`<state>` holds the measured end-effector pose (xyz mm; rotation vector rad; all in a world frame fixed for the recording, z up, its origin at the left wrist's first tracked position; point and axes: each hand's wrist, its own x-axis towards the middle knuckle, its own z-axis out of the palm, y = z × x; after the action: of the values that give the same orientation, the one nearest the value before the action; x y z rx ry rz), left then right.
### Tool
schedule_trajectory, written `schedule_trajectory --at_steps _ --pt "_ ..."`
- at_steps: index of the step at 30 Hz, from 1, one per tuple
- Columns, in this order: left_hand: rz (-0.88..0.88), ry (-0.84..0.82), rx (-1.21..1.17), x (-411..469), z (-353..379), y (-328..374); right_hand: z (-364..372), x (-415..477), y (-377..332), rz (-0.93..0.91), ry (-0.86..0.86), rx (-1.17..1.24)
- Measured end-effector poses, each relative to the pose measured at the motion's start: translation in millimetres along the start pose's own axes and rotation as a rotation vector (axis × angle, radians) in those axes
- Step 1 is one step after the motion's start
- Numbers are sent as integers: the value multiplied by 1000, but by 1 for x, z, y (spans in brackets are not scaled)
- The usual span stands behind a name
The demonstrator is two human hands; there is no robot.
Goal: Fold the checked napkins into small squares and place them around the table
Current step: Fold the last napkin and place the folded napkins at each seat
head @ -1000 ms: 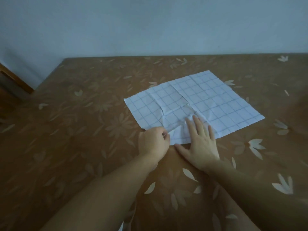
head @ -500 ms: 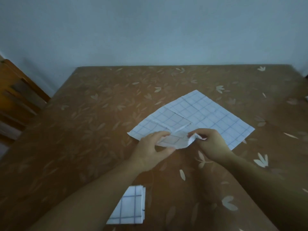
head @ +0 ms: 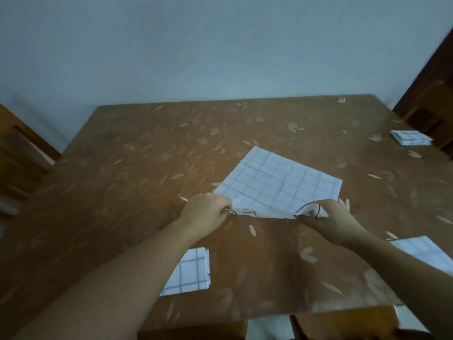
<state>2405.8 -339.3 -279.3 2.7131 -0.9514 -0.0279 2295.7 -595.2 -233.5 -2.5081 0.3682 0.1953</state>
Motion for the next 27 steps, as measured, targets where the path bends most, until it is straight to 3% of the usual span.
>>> schedule_trajectory --at_steps 3,7,12,14,17,19,22,24,25,27 --pt "54 -64 23 -11 0 0 7 0 23 21 -84 15" --pt "143 -256 62 -24 4 16 17 3 41 29 -584 -230" --pt "194 -375 78 -33 20 41 9 6 48 132 -900 -357" --pt "201 -414 64 -35 31 50 3 11 48 152 -1008 -241" --pt "188 -460 3 -35 47 60 -1 18 48 179 -1084 118" --pt "174 -520 -28 -33 55 66 7 25 48 212 -985 85" --pt "186 -639 -58 -25 63 72 35 46 65 122 -412 -286" --pt "196 -811 -49 -17 61 74 51 52 74 81 -119 -313" --pt "148 -889 -74 -12 60 74 56 54 79 48 -59 -309" --pt "-11 -873 -216 -2 59 74 63 58 88 -33 7 -339"
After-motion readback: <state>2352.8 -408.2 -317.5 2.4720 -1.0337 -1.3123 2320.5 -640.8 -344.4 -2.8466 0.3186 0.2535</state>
